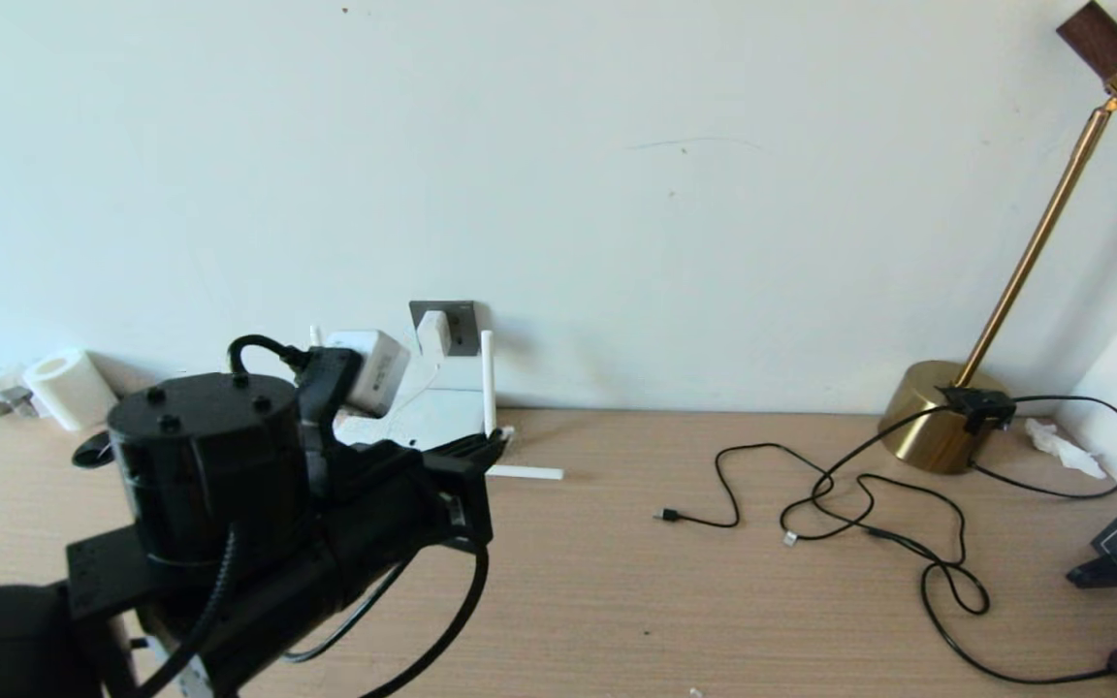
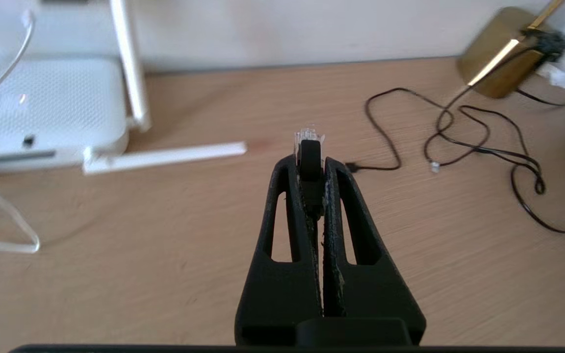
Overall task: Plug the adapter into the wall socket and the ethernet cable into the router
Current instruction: Align cable and router interface
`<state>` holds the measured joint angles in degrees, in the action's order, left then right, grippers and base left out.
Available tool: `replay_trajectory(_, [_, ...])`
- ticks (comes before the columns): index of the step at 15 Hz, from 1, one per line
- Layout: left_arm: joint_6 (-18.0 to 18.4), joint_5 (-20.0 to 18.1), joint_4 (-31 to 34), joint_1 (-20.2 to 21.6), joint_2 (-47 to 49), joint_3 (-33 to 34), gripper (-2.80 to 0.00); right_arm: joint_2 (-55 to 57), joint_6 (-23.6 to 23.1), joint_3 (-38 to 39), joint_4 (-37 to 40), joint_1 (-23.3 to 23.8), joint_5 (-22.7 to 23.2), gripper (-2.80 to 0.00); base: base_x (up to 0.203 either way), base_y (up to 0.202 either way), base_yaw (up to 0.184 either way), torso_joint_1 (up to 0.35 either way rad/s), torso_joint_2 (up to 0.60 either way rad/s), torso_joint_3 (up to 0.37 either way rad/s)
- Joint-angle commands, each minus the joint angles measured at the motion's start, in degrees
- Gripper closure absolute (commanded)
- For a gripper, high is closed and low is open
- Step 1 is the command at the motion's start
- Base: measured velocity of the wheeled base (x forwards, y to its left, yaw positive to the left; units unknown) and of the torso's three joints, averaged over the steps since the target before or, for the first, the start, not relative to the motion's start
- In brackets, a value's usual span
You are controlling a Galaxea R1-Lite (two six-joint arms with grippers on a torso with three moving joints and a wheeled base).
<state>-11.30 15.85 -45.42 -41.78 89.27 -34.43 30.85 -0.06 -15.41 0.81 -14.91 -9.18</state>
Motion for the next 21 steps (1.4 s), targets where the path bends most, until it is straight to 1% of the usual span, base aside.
replay_trajectory(1, [-3.0, 0.9, -0.7, 0.8, -0.5, 2.8, 0.00, -6.7, -0.4, 4.8, 5.2, 0.0, -0.1, -2.80, 0.000, 0.000, 0.000, 0.000, 0.00, 0.000])
replay_trajectory(2, [-4.6, 1.0, -0.8, 1.0, -1.0, 4.4, 0.00, -8.4, -0.6, 8.1, 5.3, 0.0, -0.2, -2.80, 0.000, 0.000, 0.000, 0.000, 0.00, 0.000])
replay_trajectory(3, [-5.4, 1.0, -0.9, 1.1, -1.2, 5.9, 0.00, -9.9, -0.4, 10.4, 5.4, 0.0, 0.1, -2.80, 0.000, 0.000, 0.000, 0.000, 0.00, 0.000])
replay_trajectory(5, [-6.0, 0.9, -1.4, 2.0, -2.1, 8.4, 0.00, -12.1, -0.7, 10.6, 5.5, 1.3, 0.6, -2.80, 0.000, 0.000, 0.000, 0.000, 0.00, 0.000])
replay_trajectory(7, [-6.1, 0.8, -1.5, 2.2, -2.5, 11.1, 0.00, -12.1, -3.6, 10.7, 5.5, 2.1, 2.9, -2.80, 0.000, 0.000, 0.000, 0.000, 0.00, 0.000])
replay_trajectory(8, [-6.1, 0.8, -1.5, 2.2, -2.5, 12.3, 0.00, -11.0, -3.8, 10.7, 5.6, 2.5, 3.1, -2.80, 0.000, 0.000, 0.000, 0.000, 0.00, 0.000])
replay_trajectory(9, [-6.2, 0.8, -2.0, 2.2, -2.4, 13.3, 0.00, -9.7, -3.8, 10.7, 5.6, 4.3, 2.5, -2.80, 0.000, 0.000, 0.000, 0.000, 0.00, 0.000])
replay_trajectory(12, [-5.8, 1.0, -6.2, 2.2, -2.2, 15.6, 0.00, -9.7, -4.6, 10.7, 5.6, 15.2, 2.2, -2.80, 0.000, 0.000, 0.000, 0.000, 0.00, 0.000])
replay_trajectory(13, [-5.7, 1.1, -6.1, 2.2, -2.2, 16.3, 0.00, -12.8, -5.1, 10.7, 5.7, 16.3, 3.4, -2.80, 0.000, 0.000, 0.000, 0.000, 0.00, 0.000])
replay_trajectory(15, [-6.3, 2.1, -6.2, 2.2, -1.3, 16.8, 0.00, -22.5, -5.7, 11.2, 7.1, 15.6, 7.8, -2.80, 0.000, 0.000, 0.000, 0.000, 0.00, 0.000])
replay_trajectory(16, [-7.8, 2.6, -6.3, 2.2, -1.3, 16.9, 0.00, -27.0, -5.7, 11.2, 8.0, 15.2, 9.0, -2.80, 0.000, 0.000, 0.000, 0.000, 0.00, 0.000])
replay_trajectory(17, [-8.6, 2.8, -6.3, 2.1, -1.2, 16.2, 0.00, -29.9, -5.6, 11.1, 8.7, 15.0, 9.8, -2.80, 0.000, 0.000, 0.000, 0.000, 0.00, 0.000])
replay_trajectory(20, [-9.2, 4.8, -6.3, 2.4, -0.3, 14.8, 0.00, -30.8, -4.4, 11.1, 9.9, 14.6, 10.7, -2.80, 0.000, 0.000, 0.000, 0.000, 0.00, 0.000])
replay_trajectory(21, [-10.6, 5.5, -6.5, 3.2, 1.0, 14.9, 0.00, -30.8, -4.1, 11.0, 9.8, 14.6, 10.7, -2.80, 0.000, 0.000, 0.000, 0.000, 0.00, 0.000])
